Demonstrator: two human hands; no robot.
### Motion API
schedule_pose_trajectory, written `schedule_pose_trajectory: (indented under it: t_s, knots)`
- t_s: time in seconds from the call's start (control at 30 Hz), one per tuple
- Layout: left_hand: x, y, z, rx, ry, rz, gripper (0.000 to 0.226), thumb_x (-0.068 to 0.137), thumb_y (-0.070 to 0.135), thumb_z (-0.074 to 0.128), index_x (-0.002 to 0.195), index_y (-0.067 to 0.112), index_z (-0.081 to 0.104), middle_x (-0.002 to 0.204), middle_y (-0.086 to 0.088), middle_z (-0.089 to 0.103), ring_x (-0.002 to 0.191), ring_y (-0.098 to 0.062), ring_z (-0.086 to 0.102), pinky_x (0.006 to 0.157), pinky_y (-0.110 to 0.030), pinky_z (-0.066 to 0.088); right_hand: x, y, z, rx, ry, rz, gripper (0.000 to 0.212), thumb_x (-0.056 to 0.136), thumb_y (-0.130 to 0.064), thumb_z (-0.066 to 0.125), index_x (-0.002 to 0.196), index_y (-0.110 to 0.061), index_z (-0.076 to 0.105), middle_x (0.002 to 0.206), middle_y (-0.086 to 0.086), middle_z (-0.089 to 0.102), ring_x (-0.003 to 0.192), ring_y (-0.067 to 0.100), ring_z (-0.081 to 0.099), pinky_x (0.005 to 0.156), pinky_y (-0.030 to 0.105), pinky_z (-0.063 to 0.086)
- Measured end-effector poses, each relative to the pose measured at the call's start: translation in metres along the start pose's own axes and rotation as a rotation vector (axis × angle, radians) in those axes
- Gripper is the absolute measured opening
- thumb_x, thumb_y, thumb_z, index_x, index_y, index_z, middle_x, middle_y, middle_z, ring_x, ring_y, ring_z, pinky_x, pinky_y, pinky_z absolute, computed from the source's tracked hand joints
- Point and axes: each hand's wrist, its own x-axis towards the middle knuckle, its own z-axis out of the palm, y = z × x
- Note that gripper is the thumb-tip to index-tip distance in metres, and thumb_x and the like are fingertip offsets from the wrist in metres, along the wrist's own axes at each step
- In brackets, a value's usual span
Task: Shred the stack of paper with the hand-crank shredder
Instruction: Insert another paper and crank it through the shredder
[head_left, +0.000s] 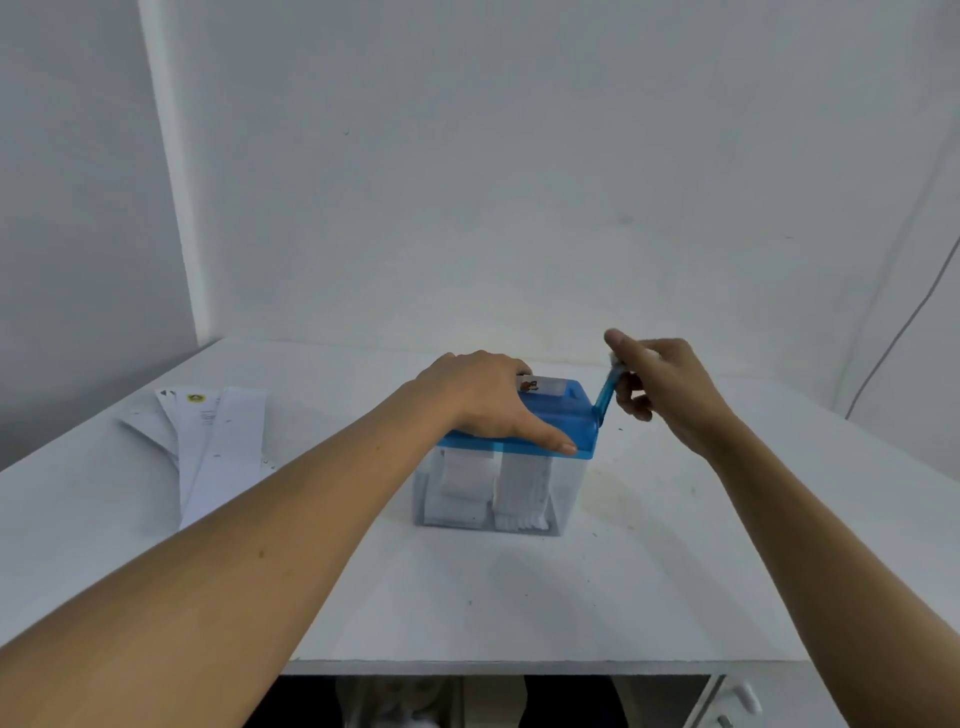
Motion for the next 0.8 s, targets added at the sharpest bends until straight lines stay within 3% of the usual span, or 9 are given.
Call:
schedule_pose_trajectory:
  t_s: [0.17, 0.27, 0.37, 0.43, 0.5, 0.67, 0.8]
  knots:
    - [0.0, 0.002, 0.001, 0.025, -0.007, 0.007, 0.097, 0.062, 0.092, 0.064, 0.137, 0.031, 0.052, 0.127, 0.012, 0.062, 0.104, -0.017, 0.058, 0.087, -0.036, 0.049, 0.02, 0.011, 0.017, 0.067, 0.141, 0.032, 0.037, 0.1, -0.041, 0.058, 0.079, -0.011, 0.056, 0.064, -0.002, 0.052, 0.05, 0.013, 0.044, 0.044, 0.025, 0.038]
    - [-0.001, 0.001, 0.001, -0.008, -0.004, 0.007, 0.094, 0.059, 0.092, 0.066, 0.133, 0.034, 0.054, 0.123, 0.014, 0.062, 0.103, -0.016, 0.058, 0.088, -0.037, 0.05, 0.026, 0.029, 0.034, 0.247, 0.188, 0.214, 0.033, 0.099, -0.039, 0.06, 0.082, -0.012, 0.053, 0.069, 0.001, 0.053, 0.057, 0.014, 0.046, 0.052, 0.029, 0.042]
    - [0.0, -0.002, 0.004, -0.02, 0.0, 0.01, 0.087, 0.057, 0.093, 0.065, 0.123, 0.038, 0.057, 0.111, 0.018, 0.064, 0.098, -0.013, 0.06, 0.085, -0.035, 0.051, 0.016, 0.057, 0.051, 0.275, 0.132, 0.411, 0.027, 0.097, -0.032, 0.057, 0.088, -0.008, 0.065, 0.076, 0.009, 0.059, 0.069, 0.024, 0.054, 0.065, 0.036, 0.046]
    - [0.002, -0.003, 0.005, -0.018, 0.01, 0.015, 0.087, 0.054, 0.095, 0.063, 0.12, 0.039, 0.058, 0.106, 0.02, 0.064, 0.095, -0.011, 0.061, 0.083, -0.035, 0.051, 0.001, 0.071, 0.056, 0.192, 0.078, 0.492, 0.028, 0.095, -0.014, 0.043, 0.077, -0.011, 0.064, 0.065, 0.005, 0.054, 0.056, 0.017, 0.046, 0.055, 0.029, 0.039]
    - [0.002, -0.003, 0.005, -0.027, 0.018, 0.012, 0.091, 0.053, 0.096, 0.062, 0.123, 0.039, 0.058, 0.11, 0.019, 0.064, 0.098, -0.012, 0.06, 0.085, -0.036, 0.051, -0.017, 0.072, 0.055, 0.098, 0.031, 0.557, 0.028, 0.094, -0.008, 0.037, 0.07, -0.013, 0.05, 0.053, -0.001, 0.044, 0.045, 0.011, 0.034, 0.045, 0.023, 0.028]
    - [0.001, -0.002, 0.004, -0.012, 0.0, 0.007, 0.096, 0.055, 0.096, 0.061, 0.132, 0.039, 0.054, 0.118, 0.019, 0.061, 0.104, -0.015, 0.058, 0.086, -0.037, 0.049, -0.066, 0.052, 0.039, -0.044, -0.121, 0.501, 0.036, 0.101, -0.02, 0.041, 0.066, -0.014, 0.046, 0.054, 0.004, 0.047, 0.045, 0.015, 0.037, 0.045, 0.025, 0.032]
    - [0.0, -0.001, 0.001, -0.028, -0.016, 0.006, 0.087, 0.058, 0.093, 0.064, 0.126, 0.04, 0.056, 0.11, 0.02, 0.062, 0.098, -0.011, 0.06, 0.08, -0.034, 0.049, -0.09, 0.004, 0.008, 0.119, -0.162, 0.374, 0.044, 0.1, -0.037, 0.046, 0.064, -0.013, 0.052, 0.054, 0.009, 0.046, 0.045, 0.02, 0.039, 0.045, 0.026, 0.03]
